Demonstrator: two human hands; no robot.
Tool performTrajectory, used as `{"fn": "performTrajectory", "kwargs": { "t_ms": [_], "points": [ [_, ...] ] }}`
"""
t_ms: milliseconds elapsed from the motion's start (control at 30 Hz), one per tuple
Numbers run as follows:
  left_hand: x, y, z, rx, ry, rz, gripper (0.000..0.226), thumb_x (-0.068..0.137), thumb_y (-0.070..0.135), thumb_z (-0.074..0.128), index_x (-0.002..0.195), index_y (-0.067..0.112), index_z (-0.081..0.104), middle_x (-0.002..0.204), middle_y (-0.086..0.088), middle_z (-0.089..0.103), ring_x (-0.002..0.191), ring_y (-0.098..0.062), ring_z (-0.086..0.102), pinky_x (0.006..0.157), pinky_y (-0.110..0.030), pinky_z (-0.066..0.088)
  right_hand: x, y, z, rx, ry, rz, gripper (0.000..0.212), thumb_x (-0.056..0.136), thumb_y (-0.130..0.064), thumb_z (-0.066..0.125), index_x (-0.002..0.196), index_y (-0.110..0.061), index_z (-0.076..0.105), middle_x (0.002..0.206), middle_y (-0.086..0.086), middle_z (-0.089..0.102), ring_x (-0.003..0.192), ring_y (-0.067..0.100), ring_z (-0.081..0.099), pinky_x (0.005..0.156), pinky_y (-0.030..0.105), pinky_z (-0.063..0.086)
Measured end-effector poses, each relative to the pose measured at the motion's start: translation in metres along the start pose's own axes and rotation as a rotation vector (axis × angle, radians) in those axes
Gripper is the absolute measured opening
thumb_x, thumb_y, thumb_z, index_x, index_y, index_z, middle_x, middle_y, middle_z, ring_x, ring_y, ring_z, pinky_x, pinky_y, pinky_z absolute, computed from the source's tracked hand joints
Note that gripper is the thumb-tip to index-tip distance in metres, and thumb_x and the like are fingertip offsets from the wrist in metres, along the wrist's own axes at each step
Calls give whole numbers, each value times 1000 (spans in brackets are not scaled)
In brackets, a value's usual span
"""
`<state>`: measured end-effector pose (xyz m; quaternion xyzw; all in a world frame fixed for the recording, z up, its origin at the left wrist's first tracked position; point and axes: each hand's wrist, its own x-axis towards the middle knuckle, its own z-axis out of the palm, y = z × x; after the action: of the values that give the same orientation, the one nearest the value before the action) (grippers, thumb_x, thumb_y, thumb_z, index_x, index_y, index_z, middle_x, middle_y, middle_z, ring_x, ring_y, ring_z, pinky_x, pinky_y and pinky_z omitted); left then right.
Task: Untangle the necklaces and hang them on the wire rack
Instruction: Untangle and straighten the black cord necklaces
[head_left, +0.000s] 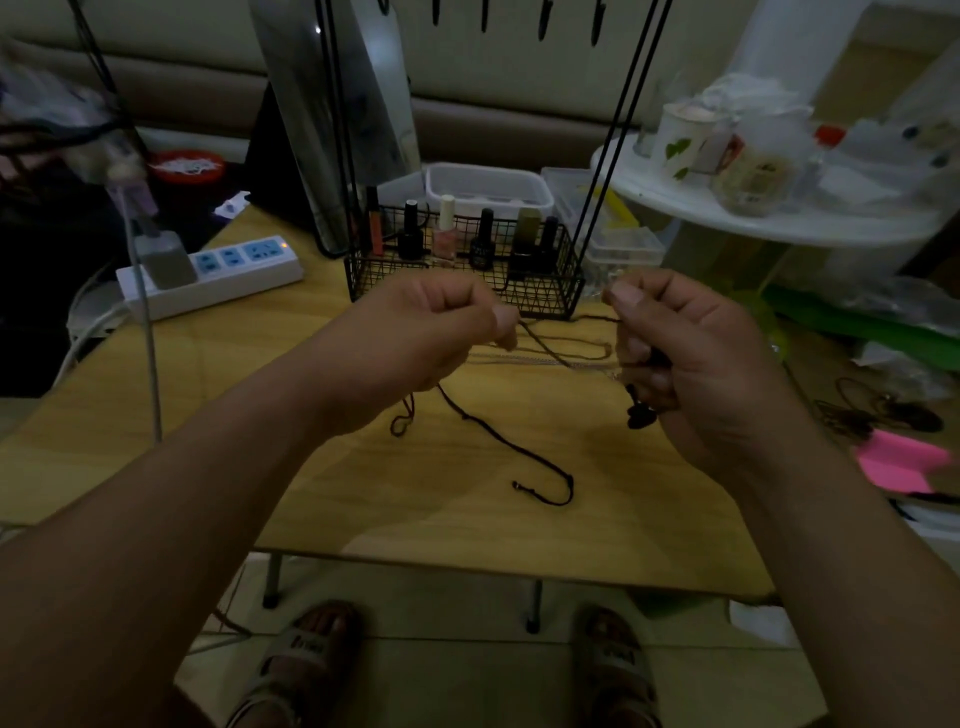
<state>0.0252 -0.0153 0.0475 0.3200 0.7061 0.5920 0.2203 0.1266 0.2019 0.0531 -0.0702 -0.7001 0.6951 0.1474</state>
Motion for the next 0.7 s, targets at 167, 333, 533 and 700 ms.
{"fn": "performTrajectory", "kwargs": {
  "t_ms": [167,333,533,700],
  "points": [
    [-1,-1,-4,-58,30,35,17,103,17,57,92,8,66,62,-3,37,53,-19,26,52,-38,18,-1,-1,-5,8,-10,7,11,103,-16,55,98,-12,63,63,0,44,45,7,27,40,17,26],
    [2,-2,-3,-116,37,65,17,104,12,54,91,9,64,60,-3,34,52,-19,24,53,-39,16,-2,2,-8,-9,-41,17,14,101,-22,58,102,-10,66,61,0,41,46,9,27,43,19,25],
    [5,-2,0,-185,35,35,20,103,22,55,93,10,68,58,-3,32,52,-19,23,54,-38,15,-11,0,-2,-357,-253,97,29,89,-43,66,96,-18,80,55,-2,36,48,13,28,47,29,23],
    [4,-1,-5,-109,-35,-26,20,105,20,53,96,10,68,64,-4,46,54,-16,35,51,-31,22,3,0,-2,55,-52,147,23,103,-21,54,83,-13,59,68,-3,45,55,9,35,47,24,20]
  ]
}}
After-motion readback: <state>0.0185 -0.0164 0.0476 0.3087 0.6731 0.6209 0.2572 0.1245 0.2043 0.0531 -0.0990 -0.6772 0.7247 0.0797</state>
